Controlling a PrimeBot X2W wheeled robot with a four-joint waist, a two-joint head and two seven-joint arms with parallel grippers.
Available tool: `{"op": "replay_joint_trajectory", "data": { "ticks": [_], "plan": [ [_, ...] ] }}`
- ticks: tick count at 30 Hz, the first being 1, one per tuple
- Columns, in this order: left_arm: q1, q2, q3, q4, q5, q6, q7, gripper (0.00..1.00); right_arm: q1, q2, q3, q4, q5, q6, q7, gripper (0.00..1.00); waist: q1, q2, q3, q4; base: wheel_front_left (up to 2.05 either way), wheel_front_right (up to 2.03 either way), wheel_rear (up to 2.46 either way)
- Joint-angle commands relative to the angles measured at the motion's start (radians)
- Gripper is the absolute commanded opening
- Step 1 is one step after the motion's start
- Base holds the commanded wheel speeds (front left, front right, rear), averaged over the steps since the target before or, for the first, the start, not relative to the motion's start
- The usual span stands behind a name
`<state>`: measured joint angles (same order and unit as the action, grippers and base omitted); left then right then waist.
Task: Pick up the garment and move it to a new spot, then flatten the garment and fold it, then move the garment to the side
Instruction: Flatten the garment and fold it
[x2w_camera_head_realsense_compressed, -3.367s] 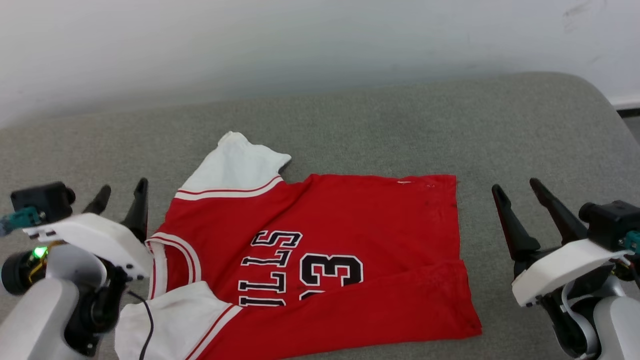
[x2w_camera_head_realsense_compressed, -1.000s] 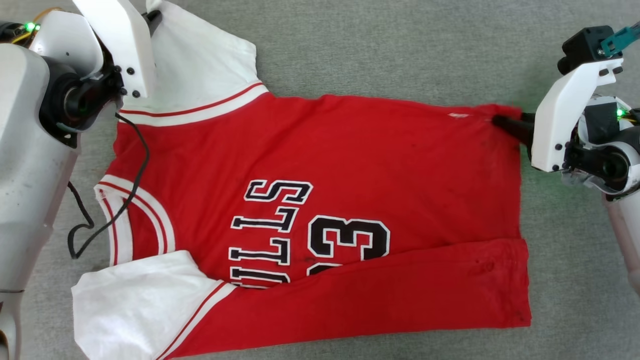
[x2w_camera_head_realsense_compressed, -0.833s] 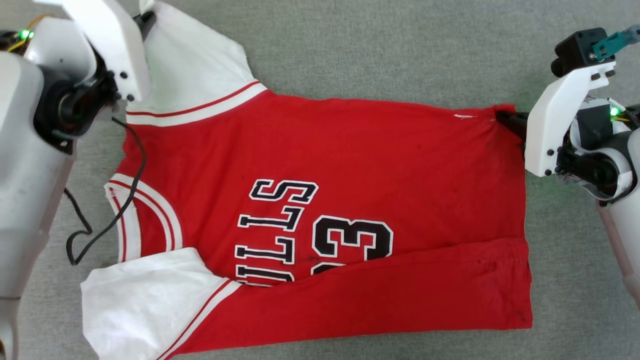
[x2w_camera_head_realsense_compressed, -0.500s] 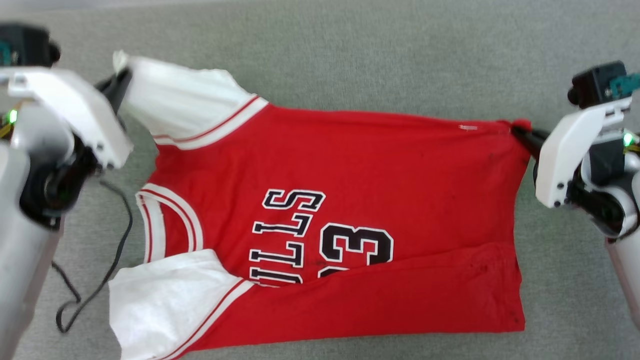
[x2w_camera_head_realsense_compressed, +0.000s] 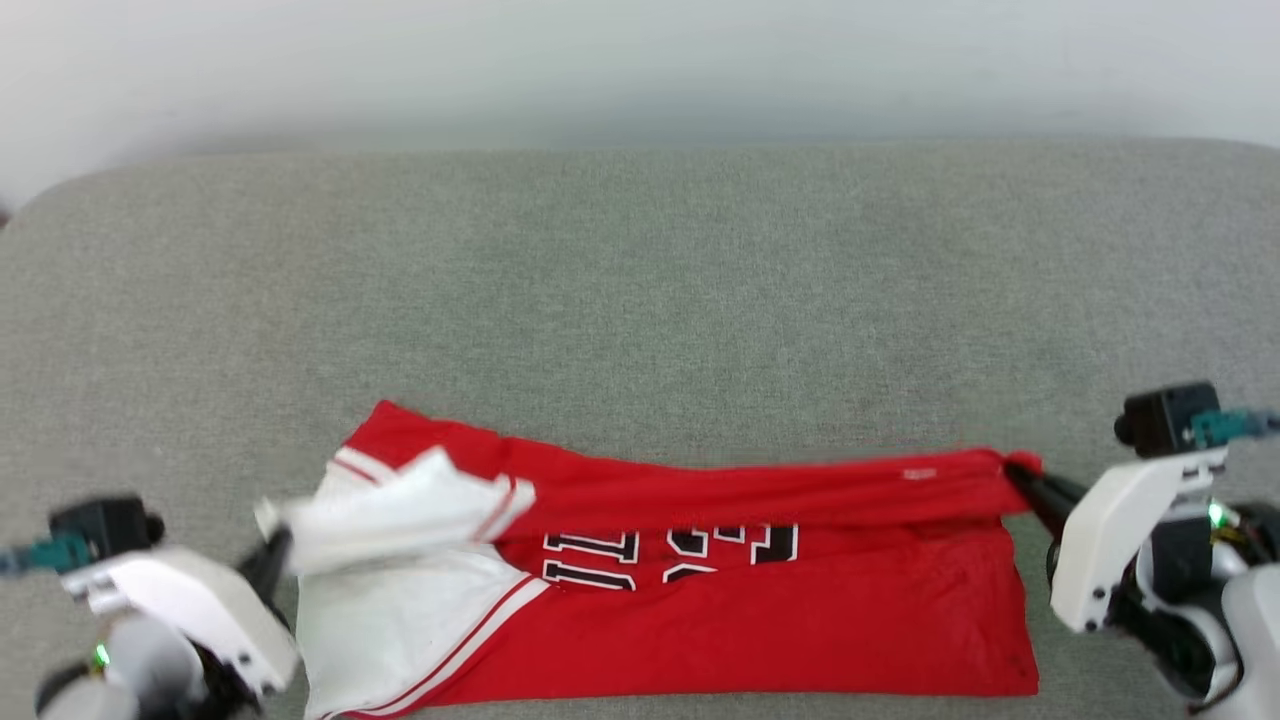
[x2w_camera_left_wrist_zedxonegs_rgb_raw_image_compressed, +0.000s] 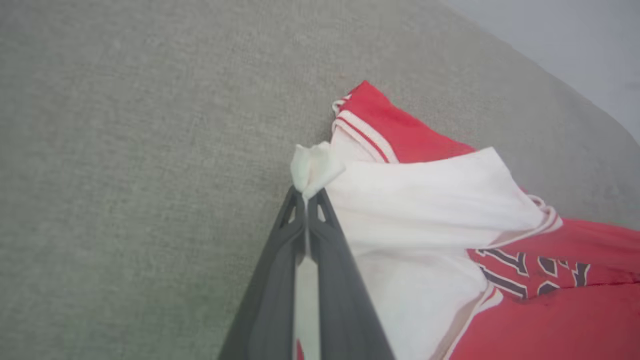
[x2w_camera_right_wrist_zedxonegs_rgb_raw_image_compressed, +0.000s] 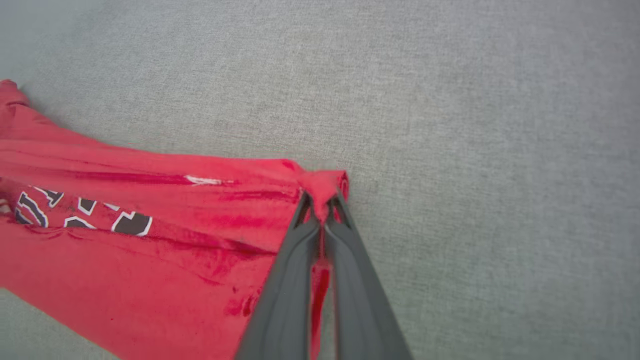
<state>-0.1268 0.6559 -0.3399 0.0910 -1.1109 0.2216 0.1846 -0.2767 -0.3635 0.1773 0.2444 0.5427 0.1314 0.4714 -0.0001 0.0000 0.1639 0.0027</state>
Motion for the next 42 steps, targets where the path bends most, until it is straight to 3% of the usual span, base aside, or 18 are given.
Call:
{"op": "replay_joint_trajectory", "data": {
  "ticks": [1, 2, 4, 5, 6, 7, 12, 19, 30, 36, 42],
  "plan": [
    [0.024, -0.007, 0.002, 0.0, -0.006, 0.006, -0.007, 0.0, 0.029, 0.005, -0.006, 0.0, -0.005, -0.001, -0.01, 0.0, 0.0001, 0.0, -0.009, 0.0, 0.0, 0.0, 0.0],
    [0.046, -0.019, 0.0, 0.001, -0.015, 0.01, -0.013, 0.0, 0.051, 0.01, -0.013, 0.003, -0.011, -0.001, -0.016, 0.0, 0.0001, 0.0, -0.01, 0.0, 0.0, 0.0, 0.0],
    [0.084, -0.049, -0.008, 0.011, -0.035, 0.007, -0.02, 0.31, 0.088, 0.027, -0.028, 0.008, -0.012, -0.001, -0.037, 0.49, 0.0001, 0.0, -0.013, -0.002, 0.0, 0.0, 0.0],
    [0.096, -0.06, -0.011, 0.019, -0.039, 0.005, -0.026, 0.46, 0.107, 0.035, -0.034, 0.014, -0.011, -0.001, -0.045, 1.0, 0.0001, 0.0, -0.015, -0.002, 0.0, 0.0, 0.0],
    [0.107, -0.07, -0.016, 0.031, -0.043, 0.003, -0.029, 0.82, 0.125, 0.042, -0.035, 0.019, -0.017, -0.001, -0.054, 1.0, 0.0001, 0.0, -0.018, -0.004, 0.0, 0.0, 0.0],
    [0.114, -0.083, -0.021, 0.041, -0.046, 0.001, -0.032, 1.0, 0.141, 0.053, -0.041, 0.024, -0.012, -0.001, -0.064, 1.0, 0.0001, 0.0, -0.021, -0.005, 0.0, 0.0, 0.0],
    [0.12, -0.118, -0.046, 0.081, -0.027, -0.024, -0.065, 1.0, 0.2, 0.074, -0.045, 0.031, -0.004, -0.001, -0.094, 1.0, 0.0001, 0.0, -0.044, -0.021, 0.0, 0.0, 0.0],
    [0.081, -0.109, -0.06, 0.033, 0.075, -0.033, -0.178, 1.0, 0.236, 0.06, -0.094, -0.071, 0.001, -0.001, -0.088, 1.0, 0.0001, 0.0, -0.083, -0.038, 0.0, 0.0, 0.0],
    [-0.003, -0.135, -0.09, -0.08, 0.238, -0.007, -0.337, 1.0, 0.191, 0.054, -0.269, -0.146, 0.011, -0.001, 0.16, 1.0, 0.0001, 0.0, -0.085, -0.019, 0.0, 0.0, 0.0],
    [-0.046, -0.159, -0.085, -0.125, 0.353, 0.035, -0.424, 1.0, 0.185, 0.084, -0.293, -0.162, -0.001, -0.001, 0.281, 1.0, 0.0001, 0.0, -0.051, 0.035, 0.0, 0.0, 0.0],
    [-0.05, -0.201, -0.043, -0.183, 0.462, 0.062, -0.449, 1.0, 0.185, 0.129, -0.29, -0.141, -0.013, -0.001, 0.336, 1.0, 0.0001, 0.0, -0.017, 0.098, 0.0, 0.0, 0.0]
  ]
}}
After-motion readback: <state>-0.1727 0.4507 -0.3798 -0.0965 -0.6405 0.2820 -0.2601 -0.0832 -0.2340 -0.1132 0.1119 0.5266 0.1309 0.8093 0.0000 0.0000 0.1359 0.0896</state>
